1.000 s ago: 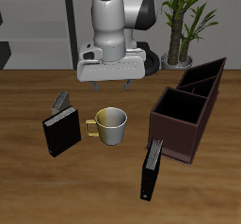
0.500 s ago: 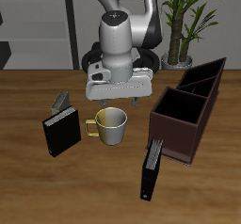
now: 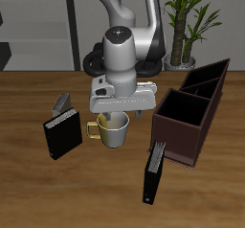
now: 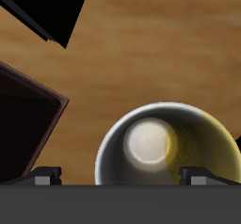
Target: Place the white-yellow mug into the left desk caddy's right compartment and place the left black book into the left desk caddy's back compartment and place the right black book into the left desk caddy's front compartment
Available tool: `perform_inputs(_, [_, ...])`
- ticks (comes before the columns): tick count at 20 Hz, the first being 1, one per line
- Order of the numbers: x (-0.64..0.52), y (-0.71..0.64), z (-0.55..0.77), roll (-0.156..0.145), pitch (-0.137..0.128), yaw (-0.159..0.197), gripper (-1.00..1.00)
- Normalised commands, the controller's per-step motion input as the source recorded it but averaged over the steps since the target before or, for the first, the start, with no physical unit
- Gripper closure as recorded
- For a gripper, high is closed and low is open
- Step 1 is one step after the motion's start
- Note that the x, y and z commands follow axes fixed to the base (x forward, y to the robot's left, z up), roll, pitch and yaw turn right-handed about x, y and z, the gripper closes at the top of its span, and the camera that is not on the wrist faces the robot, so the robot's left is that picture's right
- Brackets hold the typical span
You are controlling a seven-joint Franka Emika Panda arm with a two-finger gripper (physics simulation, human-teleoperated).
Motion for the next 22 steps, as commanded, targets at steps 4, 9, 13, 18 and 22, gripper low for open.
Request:
perform_inputs(4, [0.12,0.04,-0.36,-0.003,0.079,0.006,-1.00])
perform_inputs(9, [0.05,-0.06,-0.15,-0.033,0.064,-0.059,1.00])
perform_inputs(13, [-0.02,-0.13,0.07,-0.031,0.010,-0.012,1.00])
perform_inputs(18, [-0.05,-0.04,0.26,-0.007,-0.028,-0.005,1.00])
perform_inputs(22, [-0.16,0.04,0.68,-0.020,-0.078,0.009,1.00])
